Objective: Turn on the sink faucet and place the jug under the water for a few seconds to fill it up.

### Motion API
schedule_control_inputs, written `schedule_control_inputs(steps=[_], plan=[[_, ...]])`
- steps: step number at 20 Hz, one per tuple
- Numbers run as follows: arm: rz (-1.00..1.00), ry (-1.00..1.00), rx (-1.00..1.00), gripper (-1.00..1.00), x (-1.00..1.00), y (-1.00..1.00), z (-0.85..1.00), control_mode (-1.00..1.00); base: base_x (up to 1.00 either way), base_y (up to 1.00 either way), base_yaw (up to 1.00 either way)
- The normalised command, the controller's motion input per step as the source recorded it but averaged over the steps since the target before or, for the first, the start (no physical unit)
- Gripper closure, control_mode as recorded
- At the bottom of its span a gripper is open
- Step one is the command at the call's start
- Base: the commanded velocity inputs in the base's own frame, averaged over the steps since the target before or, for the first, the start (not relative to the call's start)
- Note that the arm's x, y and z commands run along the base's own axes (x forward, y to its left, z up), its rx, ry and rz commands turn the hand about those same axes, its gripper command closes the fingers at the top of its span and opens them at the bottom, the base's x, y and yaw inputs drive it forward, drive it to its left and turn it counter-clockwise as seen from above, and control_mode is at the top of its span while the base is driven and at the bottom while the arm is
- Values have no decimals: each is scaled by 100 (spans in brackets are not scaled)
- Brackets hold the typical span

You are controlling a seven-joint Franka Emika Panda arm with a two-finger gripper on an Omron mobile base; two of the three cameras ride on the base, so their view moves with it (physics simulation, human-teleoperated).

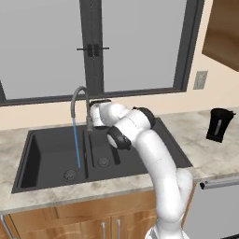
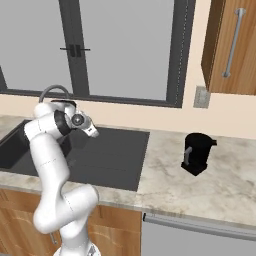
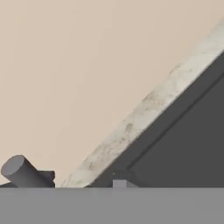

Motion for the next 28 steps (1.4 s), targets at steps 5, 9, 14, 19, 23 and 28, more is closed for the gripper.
schedule_control_inputs(steps=[5, 9, 14, 19, 23, 28], plan=[[0, 5, 25, -100, -15, -93, 1, -100, 0, 0, 0], [0, 0, 14, -100, -29, -66, 48, -100, 0, 0, 0], [0, 2, 5, -100, -24, -50, 95, -100, 0, 0, 0], [0, 4, 2, -100, -36, -48, 98, -100, 0, 0, 0], [0, 1, 1, -100, -83, -40, 87, -100, 0, 0, 0], [-1, 3, 0, -100, -88, -36, 100, -100, 0, 0, 0]])
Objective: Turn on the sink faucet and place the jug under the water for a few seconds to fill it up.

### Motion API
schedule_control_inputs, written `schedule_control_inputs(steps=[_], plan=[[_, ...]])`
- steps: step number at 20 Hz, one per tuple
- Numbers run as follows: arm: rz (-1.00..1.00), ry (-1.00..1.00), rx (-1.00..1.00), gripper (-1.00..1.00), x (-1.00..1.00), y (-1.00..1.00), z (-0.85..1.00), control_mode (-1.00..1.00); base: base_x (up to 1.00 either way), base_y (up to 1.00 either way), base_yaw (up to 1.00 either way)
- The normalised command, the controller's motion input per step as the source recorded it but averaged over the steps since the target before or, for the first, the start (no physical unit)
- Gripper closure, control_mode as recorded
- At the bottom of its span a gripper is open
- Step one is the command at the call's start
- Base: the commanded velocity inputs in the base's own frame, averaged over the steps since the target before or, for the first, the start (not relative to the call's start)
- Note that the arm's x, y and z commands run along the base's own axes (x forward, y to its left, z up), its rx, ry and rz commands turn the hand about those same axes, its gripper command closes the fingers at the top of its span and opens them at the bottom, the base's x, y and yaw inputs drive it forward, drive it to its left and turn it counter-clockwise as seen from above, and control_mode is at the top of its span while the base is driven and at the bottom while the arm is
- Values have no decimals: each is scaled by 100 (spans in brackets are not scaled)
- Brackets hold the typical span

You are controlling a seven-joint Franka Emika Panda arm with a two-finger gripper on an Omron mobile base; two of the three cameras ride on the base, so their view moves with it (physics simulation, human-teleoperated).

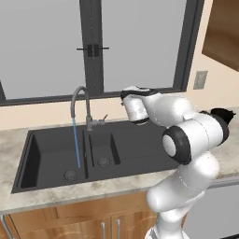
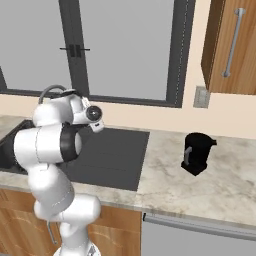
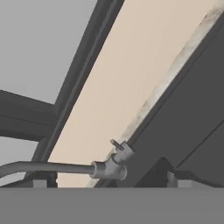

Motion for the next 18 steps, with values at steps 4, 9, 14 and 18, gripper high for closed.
schedule_control_inputs(steps=[4, 9, 14, 18], plan=[[0, 9, 0, -100, -80, -58, 100, -100, 0, 0, 0], [-2, 14, 0, -100, -65, -80, 100, -100, 0, 0, 0], [-5, 25, 1, -100, -54, -88, 100, -100, 0, 0, 0], [-20, 27, 0, -100, -76, -60, 25, -100, 0, 0, 0]])
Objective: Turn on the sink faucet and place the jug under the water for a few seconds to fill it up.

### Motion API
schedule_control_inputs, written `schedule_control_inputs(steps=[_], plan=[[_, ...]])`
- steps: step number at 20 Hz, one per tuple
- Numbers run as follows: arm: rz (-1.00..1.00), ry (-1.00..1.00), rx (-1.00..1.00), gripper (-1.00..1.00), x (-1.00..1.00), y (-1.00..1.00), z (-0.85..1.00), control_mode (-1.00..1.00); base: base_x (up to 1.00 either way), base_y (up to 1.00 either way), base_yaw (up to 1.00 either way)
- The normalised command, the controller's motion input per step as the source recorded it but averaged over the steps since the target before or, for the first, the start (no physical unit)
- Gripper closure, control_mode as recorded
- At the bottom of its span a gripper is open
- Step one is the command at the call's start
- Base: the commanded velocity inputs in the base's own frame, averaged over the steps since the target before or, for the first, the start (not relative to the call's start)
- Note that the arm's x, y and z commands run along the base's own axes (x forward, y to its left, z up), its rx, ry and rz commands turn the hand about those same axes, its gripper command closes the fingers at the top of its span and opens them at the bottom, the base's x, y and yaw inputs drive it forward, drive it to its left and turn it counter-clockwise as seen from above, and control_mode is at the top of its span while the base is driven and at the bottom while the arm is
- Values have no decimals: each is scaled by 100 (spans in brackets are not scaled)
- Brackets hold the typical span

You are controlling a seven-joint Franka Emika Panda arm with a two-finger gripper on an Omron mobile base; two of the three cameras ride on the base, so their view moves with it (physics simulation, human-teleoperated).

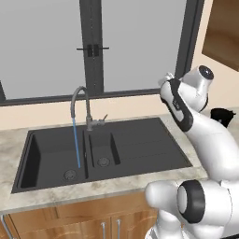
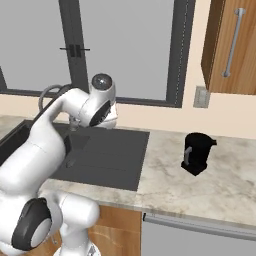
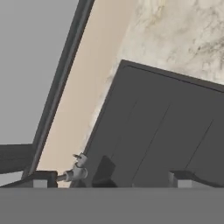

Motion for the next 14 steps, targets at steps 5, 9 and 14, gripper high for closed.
schedule_control_inputs(steps=[5, 9, 14], plan=[[-12, -12, -27, -100, -100, -22, -80, -100, 0, 0, 0], [-6, -19, -35, -100, -100, -42, -38, -100, 0, 0, 0], [-11, -6, -32, -100, -93, -66, 5, -100, 0, 0, 0]])
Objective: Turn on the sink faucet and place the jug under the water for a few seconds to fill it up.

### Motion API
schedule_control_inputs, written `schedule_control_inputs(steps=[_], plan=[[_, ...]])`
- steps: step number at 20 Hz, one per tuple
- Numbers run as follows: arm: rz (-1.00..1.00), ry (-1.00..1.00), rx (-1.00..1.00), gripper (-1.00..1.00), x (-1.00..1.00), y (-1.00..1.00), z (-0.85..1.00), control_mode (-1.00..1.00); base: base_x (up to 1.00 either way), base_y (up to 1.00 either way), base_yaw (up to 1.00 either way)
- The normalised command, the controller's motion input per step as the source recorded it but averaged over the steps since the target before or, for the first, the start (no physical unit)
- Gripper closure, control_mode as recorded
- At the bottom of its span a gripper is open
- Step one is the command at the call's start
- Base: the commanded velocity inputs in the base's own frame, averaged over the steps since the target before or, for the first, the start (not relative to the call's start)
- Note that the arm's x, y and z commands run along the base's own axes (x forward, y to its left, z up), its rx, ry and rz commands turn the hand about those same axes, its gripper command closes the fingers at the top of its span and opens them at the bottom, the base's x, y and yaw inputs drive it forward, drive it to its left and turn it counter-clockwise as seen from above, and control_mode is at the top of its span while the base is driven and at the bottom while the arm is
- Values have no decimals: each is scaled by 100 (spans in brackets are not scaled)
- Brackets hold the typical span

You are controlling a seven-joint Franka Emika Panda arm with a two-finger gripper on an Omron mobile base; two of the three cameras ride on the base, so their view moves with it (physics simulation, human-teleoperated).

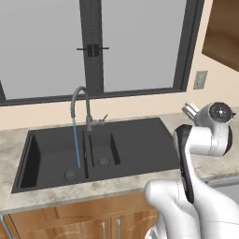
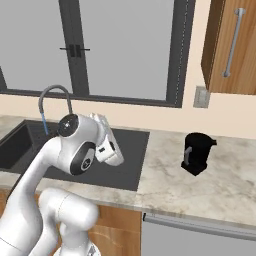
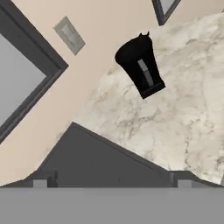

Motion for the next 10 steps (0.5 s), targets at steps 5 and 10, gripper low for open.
schedule_control_inputs(steps=[5, 10], plan=[[-6, 0, -29, -100, -50, -53, 2, -100, 0, 0, 0], [-1, -1, -25, -100, -14, -48, 3, -100, 0, 0, 0]])
